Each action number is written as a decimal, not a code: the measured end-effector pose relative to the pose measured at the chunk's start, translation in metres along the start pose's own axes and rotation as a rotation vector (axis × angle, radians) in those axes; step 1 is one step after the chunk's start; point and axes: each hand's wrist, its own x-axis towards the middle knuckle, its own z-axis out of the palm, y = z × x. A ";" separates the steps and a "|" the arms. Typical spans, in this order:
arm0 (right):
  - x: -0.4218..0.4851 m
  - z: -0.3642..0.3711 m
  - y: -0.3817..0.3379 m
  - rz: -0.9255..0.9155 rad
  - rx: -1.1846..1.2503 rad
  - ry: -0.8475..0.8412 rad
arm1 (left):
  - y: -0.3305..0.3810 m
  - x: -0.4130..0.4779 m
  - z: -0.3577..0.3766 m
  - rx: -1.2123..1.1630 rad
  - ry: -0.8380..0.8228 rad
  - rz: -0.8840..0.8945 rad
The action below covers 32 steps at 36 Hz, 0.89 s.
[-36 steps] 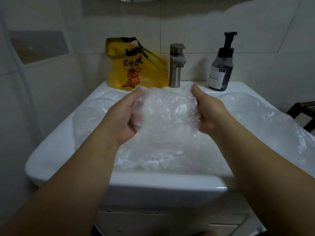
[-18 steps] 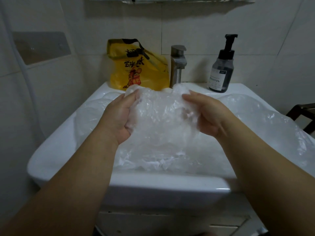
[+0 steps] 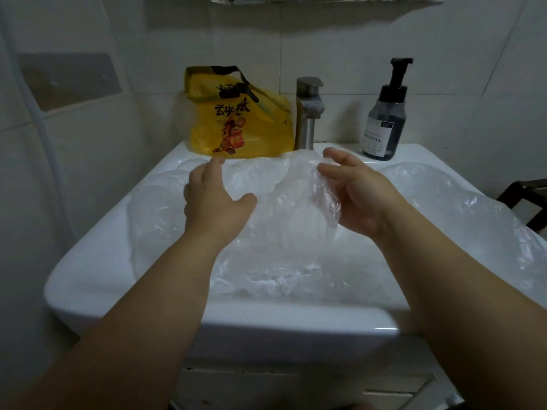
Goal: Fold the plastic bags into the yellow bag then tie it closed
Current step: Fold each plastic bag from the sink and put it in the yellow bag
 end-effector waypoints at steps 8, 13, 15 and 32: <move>-0.002 0.008 0.005 0.057 -0.089 -0.278 | 0.019 -0.013 0.003 -0.404 -0.256 0.080; -0.007 0.010 0.002 0.051 -0.001 -0.395 | 0.021 -0.015 0.003 -0.442 -0.419 0.061; -0.007 0.009 0.001 0.018 -0.037 -0.360 | 0.020 -0.015 0.003 -0.427 -0.416 0.071; -0.003 0.007 0.008 -0.242 -0.641 0.048 | 0.022 -0.014 -0.002 -0.538 -0.235 0.022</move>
